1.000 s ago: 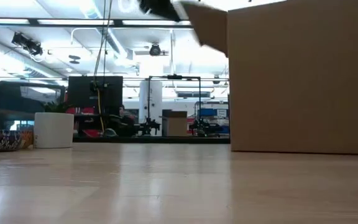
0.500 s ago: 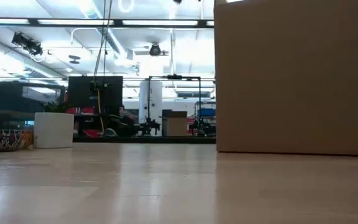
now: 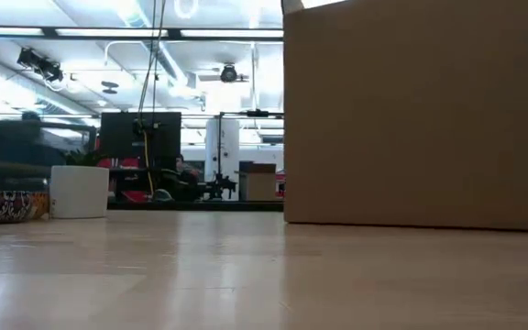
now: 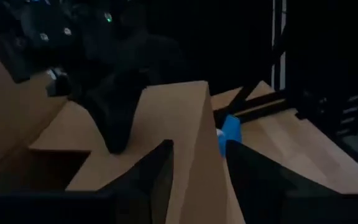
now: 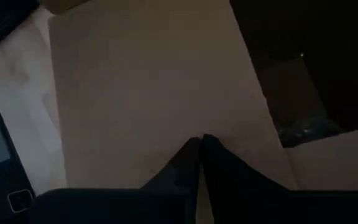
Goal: Wrap mug
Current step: Close the cardboard box
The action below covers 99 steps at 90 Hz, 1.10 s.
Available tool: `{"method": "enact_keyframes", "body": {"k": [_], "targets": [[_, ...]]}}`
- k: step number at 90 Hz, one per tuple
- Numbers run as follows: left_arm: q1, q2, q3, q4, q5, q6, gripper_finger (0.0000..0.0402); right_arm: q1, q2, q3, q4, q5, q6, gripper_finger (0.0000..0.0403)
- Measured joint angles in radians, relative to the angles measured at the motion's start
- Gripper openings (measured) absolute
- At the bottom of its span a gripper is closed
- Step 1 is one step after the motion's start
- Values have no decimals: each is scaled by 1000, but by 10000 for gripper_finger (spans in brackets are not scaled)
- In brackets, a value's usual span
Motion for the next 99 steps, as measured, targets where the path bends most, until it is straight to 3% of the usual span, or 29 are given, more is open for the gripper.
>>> {"method": "enact_keyframes", "body": {"k": [18,28,42,54,62,71,86,99], "targets": [[-43,-181,2,-173,-121,53,131,11,-1,0,-8,-1,1,0],[-47,-269,2,-344,-321,14,131,19,0,0,-9,2,1,0],[-32,-329,-2,-641,-673,-172,131,21,0,0,-9,1,1,0],[-2,-326,-6,-799,-784,-314,131,21,2,0,-9,0,2,0],[20,-320,-51,-716,-791,-305,131,21,2,0,-9,0,2,0],[47,-314,-165,-448,-771,-189,131,21,2,0,-4,0,2,0],[98,-305,-347,53,-506,-33,131,21,2,0,23,-3,-9,0],[119,-261,-392,227,-442,-36,131,21,2,17,44,-28,-34,0]]}}
